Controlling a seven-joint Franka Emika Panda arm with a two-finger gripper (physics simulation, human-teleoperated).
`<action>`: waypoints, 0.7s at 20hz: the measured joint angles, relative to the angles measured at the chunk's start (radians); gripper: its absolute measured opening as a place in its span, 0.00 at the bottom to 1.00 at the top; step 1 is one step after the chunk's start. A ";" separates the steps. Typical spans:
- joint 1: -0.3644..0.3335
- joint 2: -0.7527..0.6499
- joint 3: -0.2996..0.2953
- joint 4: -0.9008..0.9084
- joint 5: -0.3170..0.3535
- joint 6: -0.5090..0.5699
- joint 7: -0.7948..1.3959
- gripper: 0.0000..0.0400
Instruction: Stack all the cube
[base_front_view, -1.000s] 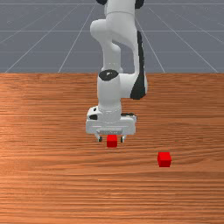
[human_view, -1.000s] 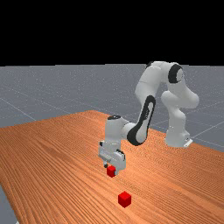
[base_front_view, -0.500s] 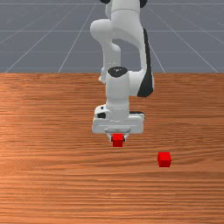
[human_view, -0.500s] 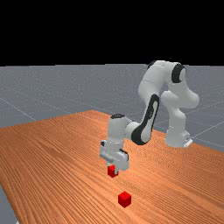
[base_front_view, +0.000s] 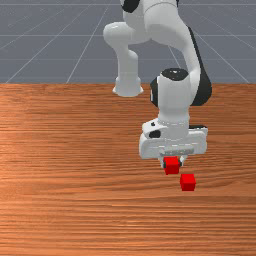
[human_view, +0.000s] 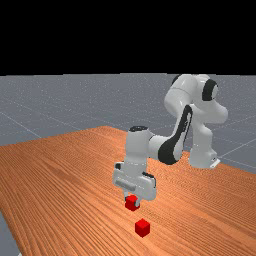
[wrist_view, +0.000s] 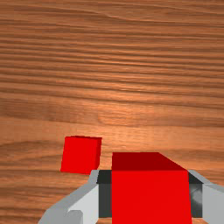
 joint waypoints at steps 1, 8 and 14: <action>0.008 0.024 0.004 0.024 -0.005 -0.018 0.005 0.47; 0.062 0.046 0.022 0.069 -0.023 -0.057 0.030 0.47; 0.078 0.057 -0.002 0.124 -0.057 -0.075 0.037 0.68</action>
